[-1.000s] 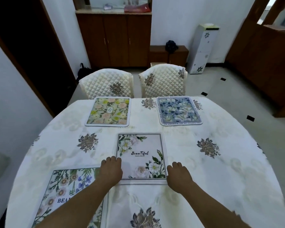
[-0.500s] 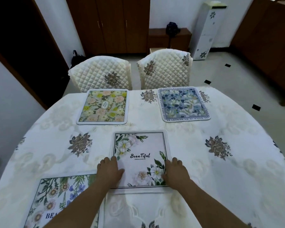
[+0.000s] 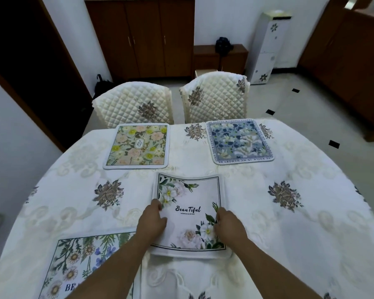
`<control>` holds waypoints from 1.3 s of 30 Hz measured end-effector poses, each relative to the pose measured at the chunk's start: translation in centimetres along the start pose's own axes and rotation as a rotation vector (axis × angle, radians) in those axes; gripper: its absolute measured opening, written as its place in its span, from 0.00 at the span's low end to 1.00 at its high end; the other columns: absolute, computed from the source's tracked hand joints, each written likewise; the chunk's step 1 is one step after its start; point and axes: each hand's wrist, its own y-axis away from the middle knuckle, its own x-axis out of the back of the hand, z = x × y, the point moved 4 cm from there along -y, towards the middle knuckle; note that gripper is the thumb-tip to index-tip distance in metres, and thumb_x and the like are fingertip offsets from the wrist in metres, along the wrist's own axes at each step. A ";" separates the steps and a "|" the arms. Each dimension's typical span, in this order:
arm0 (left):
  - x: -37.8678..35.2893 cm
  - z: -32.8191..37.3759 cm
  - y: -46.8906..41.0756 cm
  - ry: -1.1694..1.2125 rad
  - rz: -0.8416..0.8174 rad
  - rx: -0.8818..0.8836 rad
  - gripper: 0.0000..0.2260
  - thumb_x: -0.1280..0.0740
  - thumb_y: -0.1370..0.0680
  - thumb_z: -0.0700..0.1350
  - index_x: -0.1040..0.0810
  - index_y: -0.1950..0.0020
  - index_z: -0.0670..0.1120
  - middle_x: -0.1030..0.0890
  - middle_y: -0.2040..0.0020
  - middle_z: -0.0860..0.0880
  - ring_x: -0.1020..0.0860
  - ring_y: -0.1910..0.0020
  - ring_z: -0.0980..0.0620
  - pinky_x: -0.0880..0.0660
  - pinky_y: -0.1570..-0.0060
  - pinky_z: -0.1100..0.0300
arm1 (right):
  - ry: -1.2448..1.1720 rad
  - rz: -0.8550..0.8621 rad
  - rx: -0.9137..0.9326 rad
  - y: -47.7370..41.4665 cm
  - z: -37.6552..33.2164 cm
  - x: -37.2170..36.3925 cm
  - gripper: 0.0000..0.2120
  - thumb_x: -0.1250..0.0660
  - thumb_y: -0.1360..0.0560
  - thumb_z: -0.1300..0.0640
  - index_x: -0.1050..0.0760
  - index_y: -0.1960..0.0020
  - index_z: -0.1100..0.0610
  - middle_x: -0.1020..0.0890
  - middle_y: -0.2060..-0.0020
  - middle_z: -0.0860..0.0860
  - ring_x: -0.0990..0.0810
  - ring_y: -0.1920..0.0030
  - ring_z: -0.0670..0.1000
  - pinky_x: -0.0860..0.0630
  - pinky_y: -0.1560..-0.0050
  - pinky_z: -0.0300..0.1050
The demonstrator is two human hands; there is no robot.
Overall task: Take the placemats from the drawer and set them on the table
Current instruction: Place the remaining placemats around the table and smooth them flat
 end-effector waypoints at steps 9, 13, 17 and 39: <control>-1.1 6.5 3.5 0.017 0.012 -0.159 0.14 0.31 0.28 0.45 0.32 0.45 0.48 0.25 0.49 0.49 0.25 0.53 0.48 0.33 0.60 0.57 | 0.201 0.162 0.096 4.8 3.2 6.8 0.05 0.40 0.23 0.55 0.31 0.50 0.56 0.26 0.58 0.53 0.21 0.61 0.56 0.27 0.63 0.47; -3.0 10.2 6.1 -0.020 0.000 -0.265 0.13 0.32 0.28 0.47 0.32 0.46 0.48 0.25 0.50 0.47 0.25 0.52 0.46 0.27 0.57 0.53 | 0.300 0.171 0.124 7.9 6.8 9.3 0.07 0.43 0.22 0.55 0.31 0.46 0.56 0.24 0.55 0.54 0.23 0.63 0.56 0.35 0.70 0.45; -6.1 13.7 8.8 -0.081 -0.016 -0.298 0.13 0.33 0.27 0.48 0.32 0.46 0.49 0.26 0.49 0.47 0.25 0.52 0.46 0.26 0.55 0.53 | 0.354 0.202 0.138 10.2 11.2 11.5 0.10 0.44 0.22 0.55 0.30 0.43 0.56 0.24 0.54 0.55 0.21 0.61 0.57 0.39 0.72 0.44; -21.4 23.3 21.6 -0.230 -0.013 -0.079 0.13 0.35 0.25 0.43 0.31 0.42 0.47 0.27 0.45 0.47 0.28 0.45 0.46 0.30 0.56 0.54 | 0.321 0.143 0.207 16.5 31.9 12.5 0.16 0.23 0.44 0.63 0.25 0.60 0.56 0.26 0.71 0.51 0.29 0.80 0.51 0.46 0.80 0.39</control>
